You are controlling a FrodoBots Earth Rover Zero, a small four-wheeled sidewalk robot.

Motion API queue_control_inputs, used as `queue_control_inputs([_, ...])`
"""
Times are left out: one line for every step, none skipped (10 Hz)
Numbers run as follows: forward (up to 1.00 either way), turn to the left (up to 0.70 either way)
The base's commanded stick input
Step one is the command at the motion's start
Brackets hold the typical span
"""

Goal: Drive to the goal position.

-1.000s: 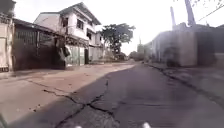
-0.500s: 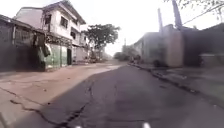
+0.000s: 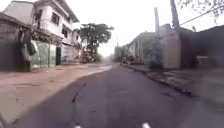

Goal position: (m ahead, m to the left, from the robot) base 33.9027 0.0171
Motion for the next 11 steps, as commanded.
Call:
queue_control_inputs([1.0,0.0])
queue_control_inputs([1.0,-0.02])
queue_control_inputs([1.0,-0.3])
queue_control_inputs([1.0,-0.4])
queue_control_inputs([1.0,-0.16])
queue_control_inputs([1.0,-0.05])
queue_control_inputs([1.0,0.0])
queue_control_inputs([1.0,0.0])
queue_control_inputs([1.0,0.0])
queue_control_inputs([1.0,0.0])
queue_control_inputs([1.0,0.0])
